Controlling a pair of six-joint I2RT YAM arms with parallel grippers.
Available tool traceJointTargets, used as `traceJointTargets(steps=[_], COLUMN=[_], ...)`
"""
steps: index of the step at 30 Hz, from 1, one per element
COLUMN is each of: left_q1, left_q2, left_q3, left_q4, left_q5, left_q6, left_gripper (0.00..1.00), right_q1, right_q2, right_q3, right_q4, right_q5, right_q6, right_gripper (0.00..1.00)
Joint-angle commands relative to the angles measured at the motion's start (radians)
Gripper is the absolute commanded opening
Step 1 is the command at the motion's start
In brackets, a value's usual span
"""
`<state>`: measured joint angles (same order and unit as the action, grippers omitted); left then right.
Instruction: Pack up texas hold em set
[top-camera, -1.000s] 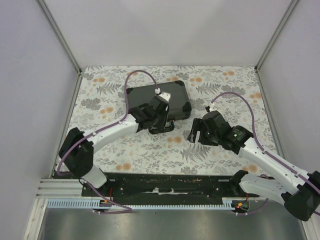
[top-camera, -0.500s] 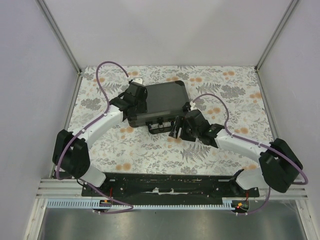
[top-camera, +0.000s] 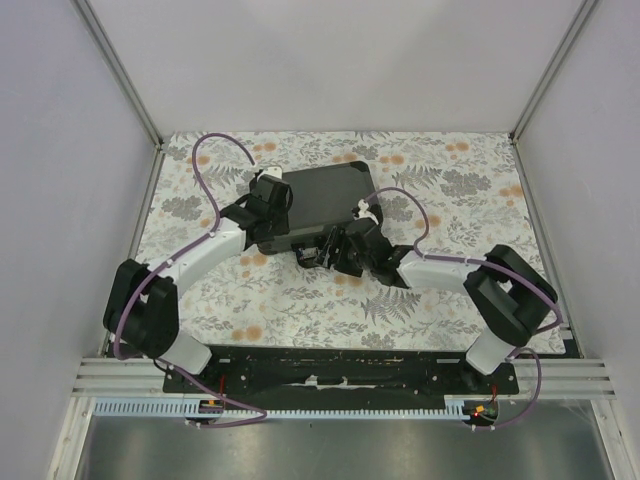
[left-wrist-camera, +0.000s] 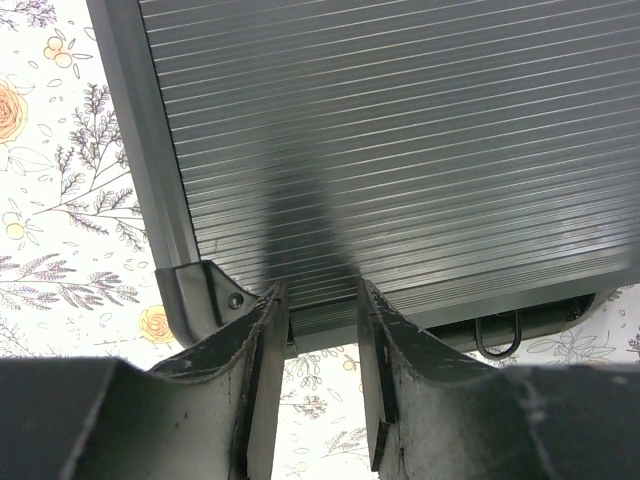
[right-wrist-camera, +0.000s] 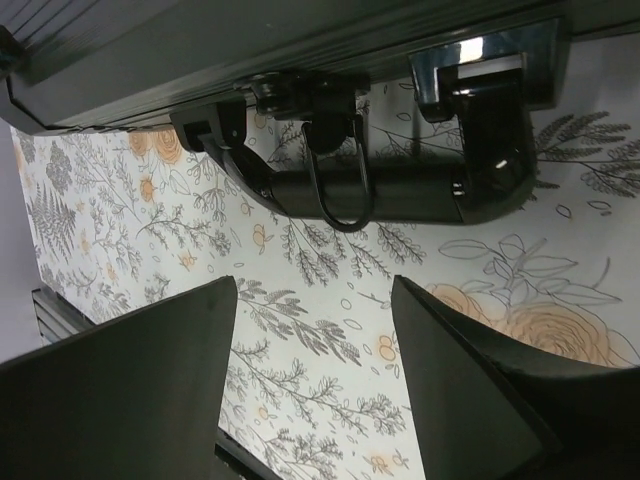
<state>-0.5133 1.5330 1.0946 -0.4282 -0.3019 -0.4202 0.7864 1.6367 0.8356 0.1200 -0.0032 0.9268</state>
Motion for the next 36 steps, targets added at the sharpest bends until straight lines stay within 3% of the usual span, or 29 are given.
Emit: traceJointTargets(steps=[1,10,26,36], left_q1=[0.010,0.010,0.010,0.010], left_q2=[0.013,0.010,-0.001,0.007], left_q3=[-0.073,-0.094,-0.113,-0.108], left_q4=[-0.050,-0.043,-0.021,-0.021], left_q5=[0.020,0.037,0.046,0.047], left_q6=[-0.038,-0.037,-0.032,-0.029], left_gripper=[0.40,0.33,0.30,0.29], right_q1=[0.019,0.034,0.037,0.036], right_q2=[0.058,0.140,0.126,0.115], right_q3=[0.059,0.065,0.092,0.112], right_q4=[0.087,0.167,0.167,0.161], right_q5=[0.049,0.104,0.161,0.203], right_q6=[0.014,-0.003,-0.054,-0.057], right_gripper=[0.70,0.66,0.42,0.41])
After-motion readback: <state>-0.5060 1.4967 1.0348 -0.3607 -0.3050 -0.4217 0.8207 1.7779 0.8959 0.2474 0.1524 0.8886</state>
